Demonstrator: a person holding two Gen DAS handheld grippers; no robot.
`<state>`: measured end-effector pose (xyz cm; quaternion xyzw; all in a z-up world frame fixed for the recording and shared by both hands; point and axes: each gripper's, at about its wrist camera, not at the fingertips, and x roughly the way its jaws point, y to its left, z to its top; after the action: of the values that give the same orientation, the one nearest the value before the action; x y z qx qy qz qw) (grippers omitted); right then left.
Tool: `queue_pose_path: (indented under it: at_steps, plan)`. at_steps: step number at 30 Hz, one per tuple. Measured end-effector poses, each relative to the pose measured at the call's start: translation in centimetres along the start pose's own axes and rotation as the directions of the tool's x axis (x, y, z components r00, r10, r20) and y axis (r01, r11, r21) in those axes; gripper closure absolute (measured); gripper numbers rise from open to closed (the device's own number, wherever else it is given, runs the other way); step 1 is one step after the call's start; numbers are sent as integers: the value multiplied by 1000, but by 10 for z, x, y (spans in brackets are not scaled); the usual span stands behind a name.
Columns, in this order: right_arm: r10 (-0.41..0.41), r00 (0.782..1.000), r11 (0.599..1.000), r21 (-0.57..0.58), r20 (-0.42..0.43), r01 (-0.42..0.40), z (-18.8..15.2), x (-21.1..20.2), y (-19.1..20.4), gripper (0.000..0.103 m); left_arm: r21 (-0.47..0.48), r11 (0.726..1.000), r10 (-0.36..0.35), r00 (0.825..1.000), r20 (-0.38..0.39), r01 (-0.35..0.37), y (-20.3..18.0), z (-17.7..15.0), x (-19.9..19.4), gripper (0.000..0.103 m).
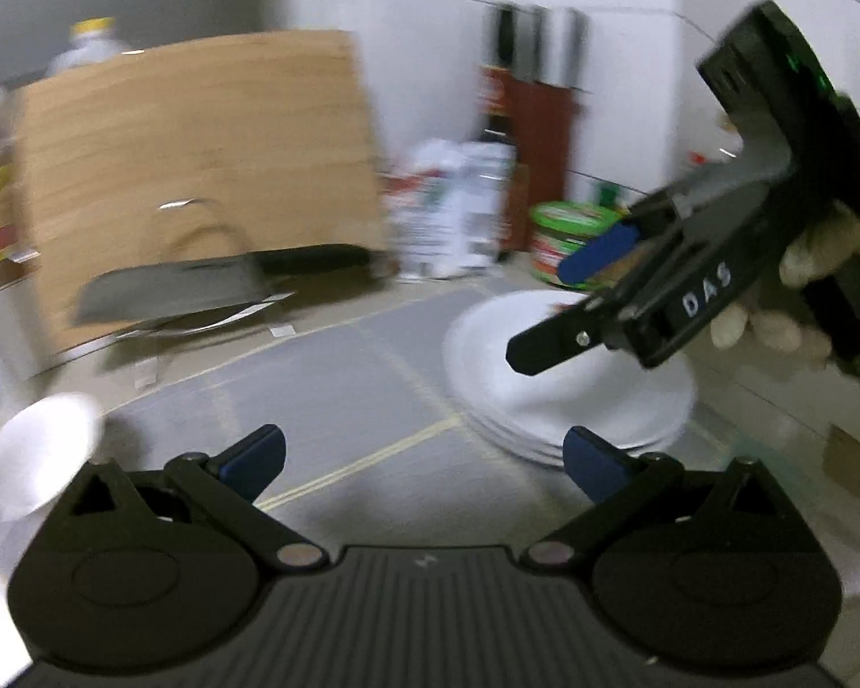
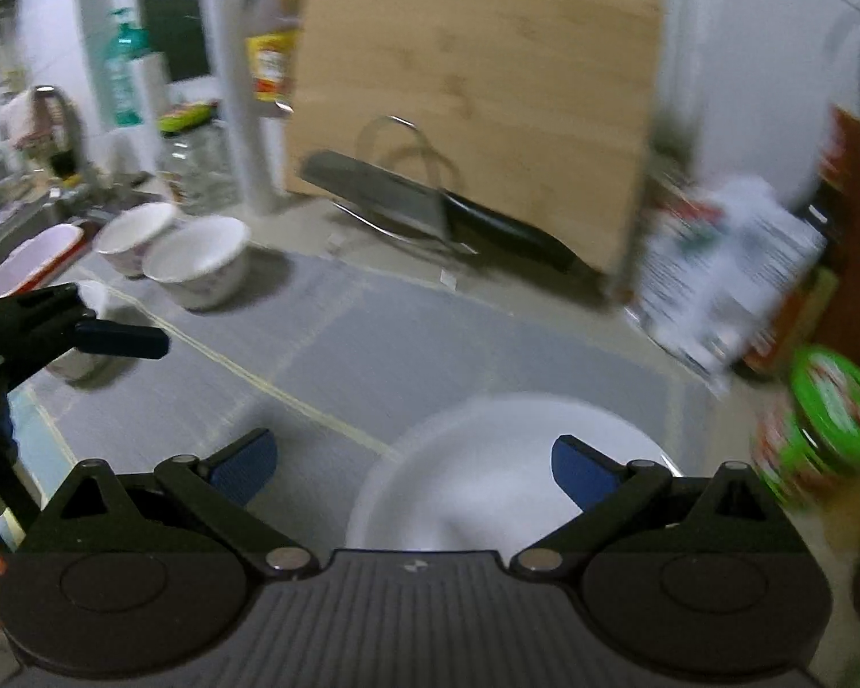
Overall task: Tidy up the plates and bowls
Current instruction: 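Open the right tool, release the plate, and move toward the bowls, then reach the right tool to the rim of a white bowl and grasp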
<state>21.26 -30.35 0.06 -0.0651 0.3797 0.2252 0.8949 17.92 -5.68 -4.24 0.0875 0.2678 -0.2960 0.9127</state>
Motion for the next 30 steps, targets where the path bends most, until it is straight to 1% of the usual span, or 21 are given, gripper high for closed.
queue_pose_path:
  at_steps: [2, 4, 6, 10, 16, 19, 25, 28, 30]
  plan:
    - [54, 999, 998, -13, 8, -54, 6, 12, 13, 0, -52, 997, 60, 998, -3, -60, 12, -8, -14, 1]
    - [108, 994, 994, -24, 11, -107, 11, 25, 26, 0, -104, 986, 129, 992, -13, -130, 22, -19, -27, 1]
    - [137, 991, 990, -41, -1, -137, 17, 40, 42, 0, -139, 974, 177, 984, -35, -180, 31, -30, -37, 1]
    - [182, 983, 982, -46, -4, -182, 23, 57, 71, 0, -188, 954, 225, 972, -68, -234, 50, -54, -56, 1]
    - [195, 981, 977, -81, -16, -196, 30, 71, 117, 0, -222, 931, 274, 957, -100, -290, 79, -90, -87, 1]
    - [201, 980, 975, -96, -12, -201, 35, 77, 142, 0, -211, 920, 311, 943, -120, -330, 93, -100, -98, 1]
    - [217, 976, 966, -136, -25, -219, 40, 92, 186, 0, -190, 909, 351, 927, -135, -372, 125, -113, -110, 1]
    - [232, 972, 961, -144, -30, -234, 46, 100, 201, 0, -169, 909, 363, 924, -122, -380, 138, -118, -111, 1]
    - [237, 971, 959, -151, -35, -239, 49, 105, 211, 0, -161, 914, 357, 927, -116, -372, 145, -121, -111, 1]
